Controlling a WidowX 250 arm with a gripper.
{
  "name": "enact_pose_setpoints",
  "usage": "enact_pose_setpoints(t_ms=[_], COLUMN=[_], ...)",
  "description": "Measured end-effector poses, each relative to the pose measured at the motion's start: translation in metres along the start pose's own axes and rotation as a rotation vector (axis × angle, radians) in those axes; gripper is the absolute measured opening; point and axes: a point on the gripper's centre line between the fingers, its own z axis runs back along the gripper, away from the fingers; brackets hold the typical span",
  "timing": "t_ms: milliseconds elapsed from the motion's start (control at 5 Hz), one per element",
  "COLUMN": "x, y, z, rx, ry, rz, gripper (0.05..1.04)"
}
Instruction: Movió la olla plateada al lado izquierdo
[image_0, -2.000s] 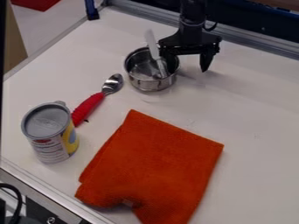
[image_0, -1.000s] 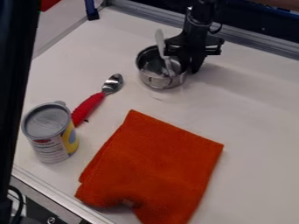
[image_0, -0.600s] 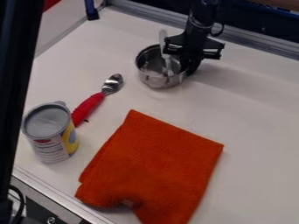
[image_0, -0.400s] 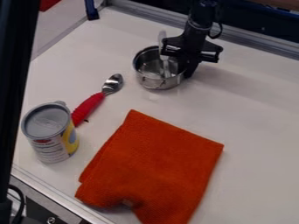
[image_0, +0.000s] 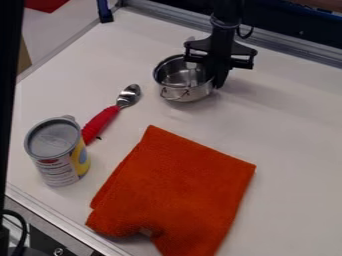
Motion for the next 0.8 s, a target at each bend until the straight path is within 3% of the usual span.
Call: enact_pose_setpoints(t_ms=[200,600,800], x=[-0.015,-0.048,-0.063], y=[-0.017,-0.057,-0.077], z=[0.012,0.024,0.026], rx=[0.0,0.03,-0.004], ry=[0.007,-0.087,-0.076], rz=[-0.122,-0.243,-0.315], gripper=[0.058,0.057,0.057])
